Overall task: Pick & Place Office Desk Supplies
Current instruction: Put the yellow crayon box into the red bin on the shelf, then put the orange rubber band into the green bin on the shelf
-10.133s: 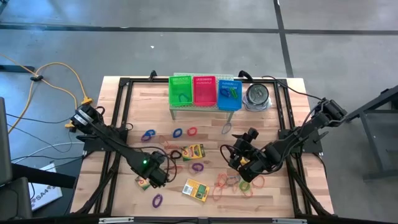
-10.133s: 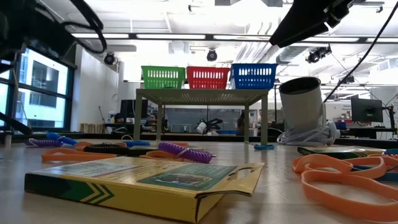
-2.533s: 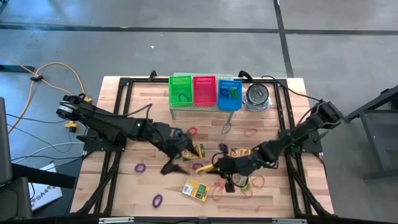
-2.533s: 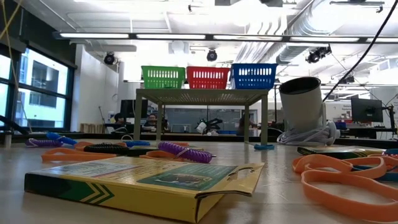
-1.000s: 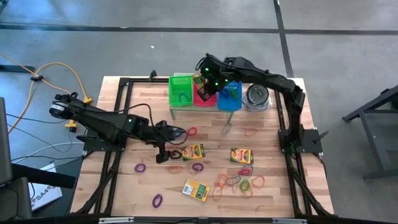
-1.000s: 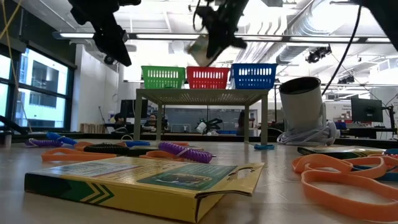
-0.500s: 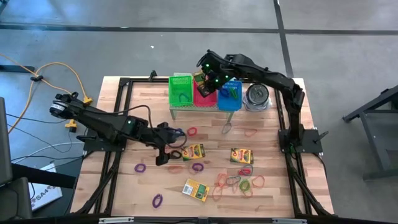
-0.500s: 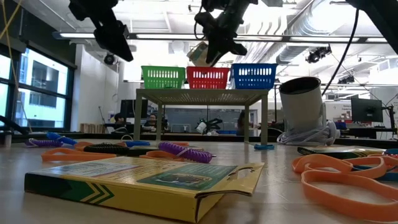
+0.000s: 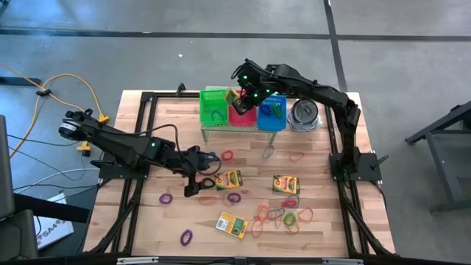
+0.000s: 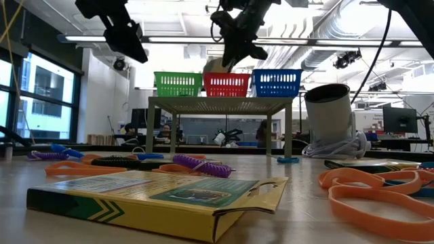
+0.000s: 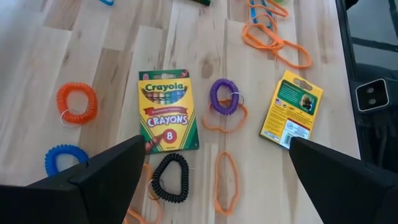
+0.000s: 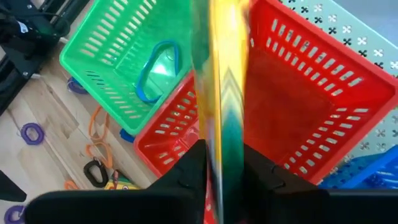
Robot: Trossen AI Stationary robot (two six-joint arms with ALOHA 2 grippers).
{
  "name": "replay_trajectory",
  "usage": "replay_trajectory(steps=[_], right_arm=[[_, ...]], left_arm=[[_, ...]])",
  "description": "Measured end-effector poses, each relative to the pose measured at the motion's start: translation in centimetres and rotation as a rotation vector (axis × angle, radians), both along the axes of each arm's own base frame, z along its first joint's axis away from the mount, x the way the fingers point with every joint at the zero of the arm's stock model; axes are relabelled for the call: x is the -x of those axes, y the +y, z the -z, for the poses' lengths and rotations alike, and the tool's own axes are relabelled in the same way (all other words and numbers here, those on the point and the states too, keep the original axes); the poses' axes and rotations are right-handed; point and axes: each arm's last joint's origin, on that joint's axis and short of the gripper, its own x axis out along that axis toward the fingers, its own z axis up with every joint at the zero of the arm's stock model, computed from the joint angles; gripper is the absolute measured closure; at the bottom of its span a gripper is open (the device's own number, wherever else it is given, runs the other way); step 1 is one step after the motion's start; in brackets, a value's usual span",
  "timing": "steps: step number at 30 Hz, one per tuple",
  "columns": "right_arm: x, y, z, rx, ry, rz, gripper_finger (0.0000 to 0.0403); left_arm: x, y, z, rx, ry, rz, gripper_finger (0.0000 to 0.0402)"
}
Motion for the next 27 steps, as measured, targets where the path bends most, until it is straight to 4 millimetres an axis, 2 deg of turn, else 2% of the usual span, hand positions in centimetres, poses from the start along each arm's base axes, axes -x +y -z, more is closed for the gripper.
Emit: replay_trajectory(steps=[8, 13, 20, 24, 27], right_arm=[[-0.3, -0.5, 0.9, -0.05, 0.01, 0.013, 0.0253], [0.0, -1.0, 0.1, -0.012, -0.025, 0.039, 0.0213], [2.3, 0.2, -3.7, 0.053, -0.117, 0.036, 0.0217], [4.1, 2.6, -6.9, 0.022, -0.222, -0.014, 0.0223], [5.3, 5.4, -8.9, 0.013, -0.284, -0.093, 0.0227]], left_arm=[[0.0, 0.0, 0.0, 0.0, 0.0, 0.0, 0.0014], [0.0, 0.0, 0.0, 0.0, 0.001, 0.0, 0.0014], [0.0, 0.0, 0.0, 0.0, 0.001, 0.0, 0.0014], [0.0, 0.0, 0.0, 0.017, 0.009, -0.019, 0.0014], [0.1, -0.2, 0.1, 0.04, 0.022, -0.042, 0.0014]])
